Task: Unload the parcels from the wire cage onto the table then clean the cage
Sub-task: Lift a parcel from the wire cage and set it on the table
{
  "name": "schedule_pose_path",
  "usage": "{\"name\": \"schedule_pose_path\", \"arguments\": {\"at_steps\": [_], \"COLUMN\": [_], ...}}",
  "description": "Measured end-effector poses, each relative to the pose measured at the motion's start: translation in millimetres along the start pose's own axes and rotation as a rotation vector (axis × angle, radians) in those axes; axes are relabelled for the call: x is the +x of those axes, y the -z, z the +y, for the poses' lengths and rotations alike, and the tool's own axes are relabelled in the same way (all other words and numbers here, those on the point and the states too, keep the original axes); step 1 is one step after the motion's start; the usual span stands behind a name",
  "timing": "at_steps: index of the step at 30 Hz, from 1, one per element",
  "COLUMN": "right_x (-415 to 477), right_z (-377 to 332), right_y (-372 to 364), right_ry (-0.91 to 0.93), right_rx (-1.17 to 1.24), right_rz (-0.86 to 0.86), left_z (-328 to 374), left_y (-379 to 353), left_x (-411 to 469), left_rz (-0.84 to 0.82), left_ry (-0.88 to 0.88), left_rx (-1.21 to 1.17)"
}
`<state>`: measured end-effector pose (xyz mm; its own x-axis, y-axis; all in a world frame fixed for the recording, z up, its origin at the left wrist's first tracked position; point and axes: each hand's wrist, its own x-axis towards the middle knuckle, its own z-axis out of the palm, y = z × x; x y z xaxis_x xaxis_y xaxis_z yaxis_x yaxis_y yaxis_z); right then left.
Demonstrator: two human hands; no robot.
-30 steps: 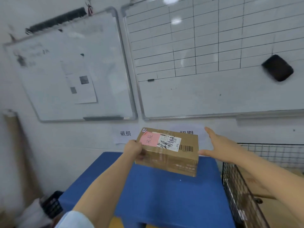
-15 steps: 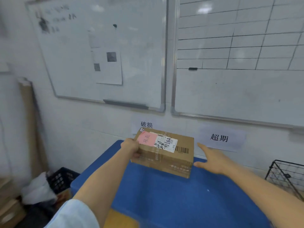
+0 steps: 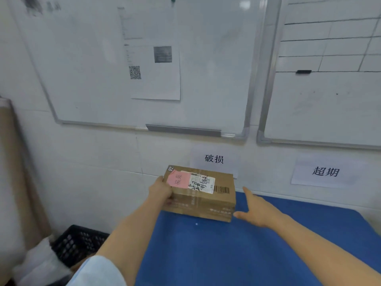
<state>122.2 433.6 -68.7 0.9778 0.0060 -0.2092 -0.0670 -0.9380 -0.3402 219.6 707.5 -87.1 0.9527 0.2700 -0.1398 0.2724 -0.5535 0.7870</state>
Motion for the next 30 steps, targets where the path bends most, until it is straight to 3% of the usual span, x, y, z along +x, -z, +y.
{"name": "schedule_pose_path", "arguments": {"at_steps": [12,30], "right_x": [73,122], "right_z": [-55,-64], "right_y": [-38,-57], "right_ry": [-0.064,-0.078], "right_rx": [0.032,-0.008], "right_rz": [0.018,0.087], "left_z": [-26,-29], "left_y": [-5,-23], "left_x": [71,117], "left_rz": [-0.1,-0.174], "left_ry": [-0.033,0.066], "left_rx": [-0.021,-0.014]}}
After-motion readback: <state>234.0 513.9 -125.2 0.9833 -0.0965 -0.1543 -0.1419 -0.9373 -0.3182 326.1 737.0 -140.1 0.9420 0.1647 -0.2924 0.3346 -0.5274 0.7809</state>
